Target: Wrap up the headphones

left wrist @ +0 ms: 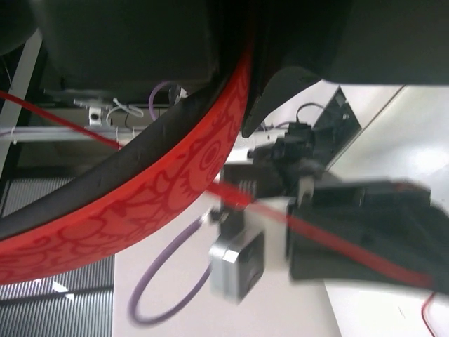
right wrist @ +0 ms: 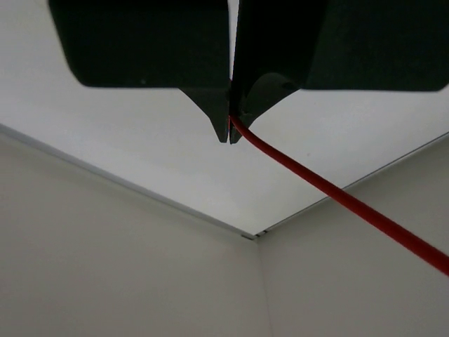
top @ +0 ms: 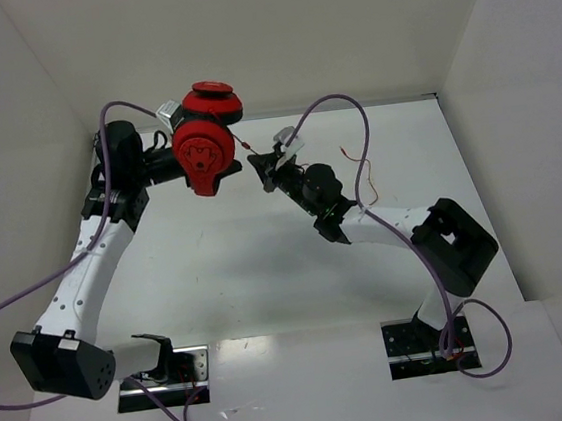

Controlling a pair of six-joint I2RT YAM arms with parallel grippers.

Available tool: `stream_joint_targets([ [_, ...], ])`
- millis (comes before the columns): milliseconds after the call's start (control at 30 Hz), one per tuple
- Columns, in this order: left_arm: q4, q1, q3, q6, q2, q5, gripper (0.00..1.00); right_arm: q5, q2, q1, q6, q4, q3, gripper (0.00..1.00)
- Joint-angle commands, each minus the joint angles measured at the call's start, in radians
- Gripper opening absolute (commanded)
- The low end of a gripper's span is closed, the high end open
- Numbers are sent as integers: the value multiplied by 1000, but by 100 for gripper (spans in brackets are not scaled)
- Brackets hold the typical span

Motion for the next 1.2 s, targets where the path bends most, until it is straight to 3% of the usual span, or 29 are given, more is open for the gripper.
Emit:
stream_joint_targets([
  [0, 72, 6, -33, 59, -97, 104, 0, 55, 38, -27, -96, 69, 73, 1],
  [267, -67, 6, -145, 209, -180, 175, 0, 4, 124, -38, -158, 69, 177, 1],
  [433, -81, 6, -241, 228, -244, 198, 0, -83, 174, -38, -148, 49, 234, 1],
  [667, -121, 6, -415, 267, -327, 222, 0, -92, 236, -38, -187, 49, 304, 1],
  [900, -296, 6, -471, 458, -327, 213, 0, -111, 276, -38, -243, 5, 369, 2],
  [1033, -457, -21, -467, 664, -295, 66, 0, -111, 276, -38, -306, -46, 409, 2],
  [1167, -693, -136, -279, 845, -177, -275, 0, -129, 276, -38, -352, -100, 418, 2],
])
